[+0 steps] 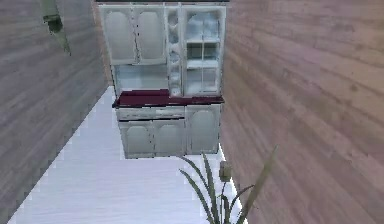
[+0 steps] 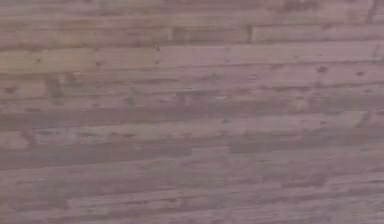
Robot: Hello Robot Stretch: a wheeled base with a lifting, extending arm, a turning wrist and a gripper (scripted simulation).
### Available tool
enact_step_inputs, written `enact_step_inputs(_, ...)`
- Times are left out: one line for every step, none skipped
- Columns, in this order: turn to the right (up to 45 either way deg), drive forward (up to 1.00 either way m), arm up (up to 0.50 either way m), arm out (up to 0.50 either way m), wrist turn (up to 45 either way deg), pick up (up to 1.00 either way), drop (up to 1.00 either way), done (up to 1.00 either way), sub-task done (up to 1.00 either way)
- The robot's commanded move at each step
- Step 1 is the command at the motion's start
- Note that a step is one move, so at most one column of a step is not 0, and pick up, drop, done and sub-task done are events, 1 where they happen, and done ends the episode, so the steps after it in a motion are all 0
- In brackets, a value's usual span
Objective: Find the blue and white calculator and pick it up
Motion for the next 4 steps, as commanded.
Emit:
enact_step_inputs(45.0,0.0,0.0,0.0,0.0,0.0,0.0,0.0,0.0)
enact_step_inputs(45.0,0.0,0.0,0.0,0.0,0.0,0.0,0.0,0.0)
enact_step_inputs(45.0,0.0,0.0,0.0,0.0,0.0,0.0,0.0,0.0)
enact_step_inputs(21.0,0.0,0.0,0.0,0.0,0.0,0.0,0.0,0.0)
